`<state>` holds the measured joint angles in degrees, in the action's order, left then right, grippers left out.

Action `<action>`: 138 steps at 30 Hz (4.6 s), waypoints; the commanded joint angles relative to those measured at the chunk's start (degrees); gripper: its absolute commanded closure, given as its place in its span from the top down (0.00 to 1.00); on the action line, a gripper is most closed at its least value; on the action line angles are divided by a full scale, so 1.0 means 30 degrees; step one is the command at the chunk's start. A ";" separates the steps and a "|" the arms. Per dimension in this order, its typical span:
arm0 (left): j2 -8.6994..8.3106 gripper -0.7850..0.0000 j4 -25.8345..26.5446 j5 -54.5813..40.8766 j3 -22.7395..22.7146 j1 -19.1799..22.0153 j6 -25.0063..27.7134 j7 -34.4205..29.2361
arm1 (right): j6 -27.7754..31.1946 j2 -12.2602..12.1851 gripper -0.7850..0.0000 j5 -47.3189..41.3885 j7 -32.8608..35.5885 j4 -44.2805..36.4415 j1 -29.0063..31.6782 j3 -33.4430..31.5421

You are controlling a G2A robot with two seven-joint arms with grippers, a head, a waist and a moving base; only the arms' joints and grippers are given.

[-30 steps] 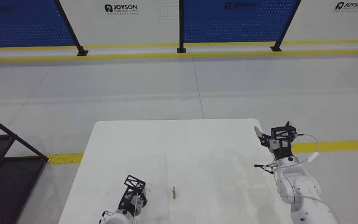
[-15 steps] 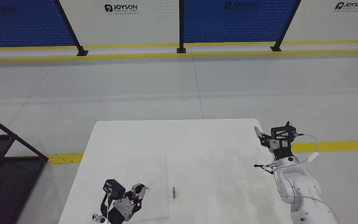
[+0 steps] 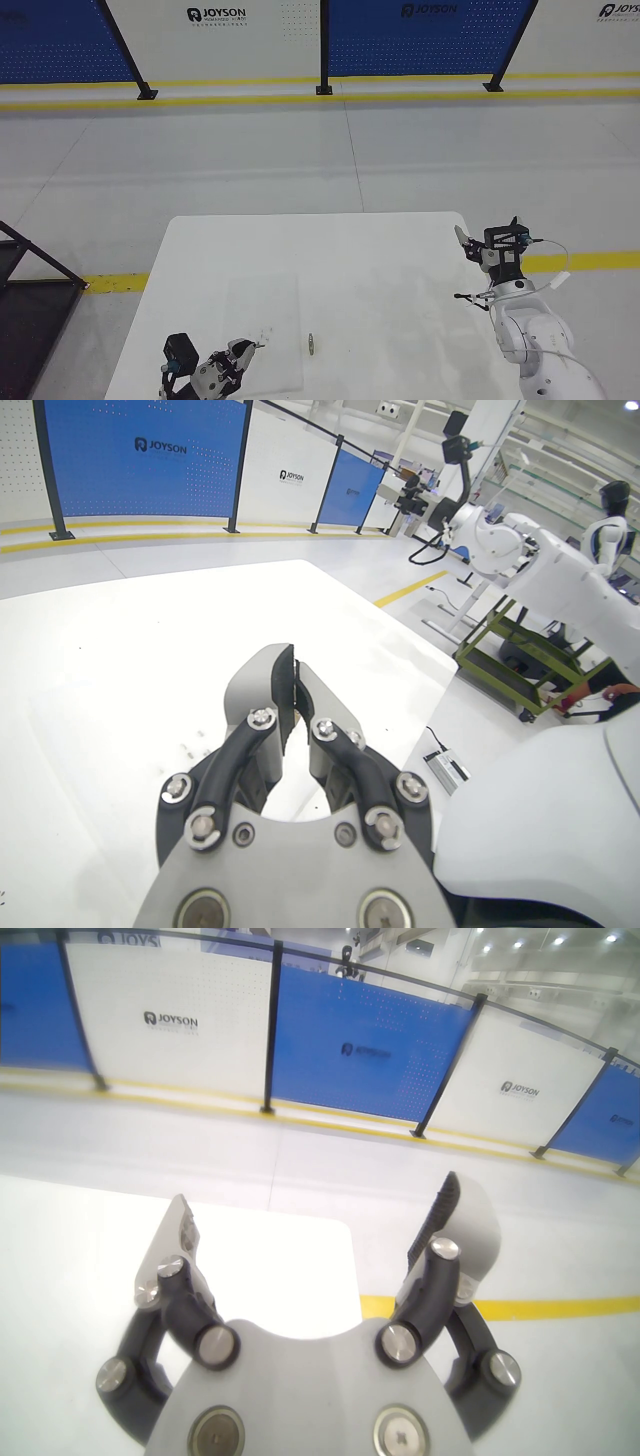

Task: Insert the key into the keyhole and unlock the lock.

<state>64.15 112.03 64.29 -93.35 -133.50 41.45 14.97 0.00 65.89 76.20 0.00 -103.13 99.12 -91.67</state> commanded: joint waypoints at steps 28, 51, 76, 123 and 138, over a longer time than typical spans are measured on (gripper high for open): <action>-0.0107 0.00 -0.0595 -0.2055 -0.1040 0.0297 0.1903 0.2175 | 0.1324 0.0108 1.00 0.0703 -0.0791 -0.1604 0.1620 0.1130; -0.0049 0.00 -0.1807 -0.1357 -0.1307 0.0746 0.4373 0.6121 | 0.5842 -0.0027 1.00 0.6940 -0.1250 -0.5038 0.6200 0.6480; -0.0047 0.00 -0.2155 -0.1556 -0.1514 0.0833 0.4609 0.6283 | 0.2377 0.1954 1.00 0.4402 0.7089 0.1620 -0.0533 1.5222; -0.0104 0.00 -0.0976 -0.5168 -0.0225 0.1395 0.5518 0.4252 | 0.2965 0.1625 0.00 -0.2995 -0.0699 -0.2197 0.1033 1.0525; -0.0558 0.00 -0.0262 -0.7343 0.1621 0.1946 0.5518 0.2359 | 0.6000 0.1285 0.00 -0.3505 -0.1444 -0.3518 0.1604 0.9597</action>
<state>62.48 111.24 42.27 -88.49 -127.67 58.00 22.06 17.99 69.75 65.69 -4.33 -113.69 103.93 -62.88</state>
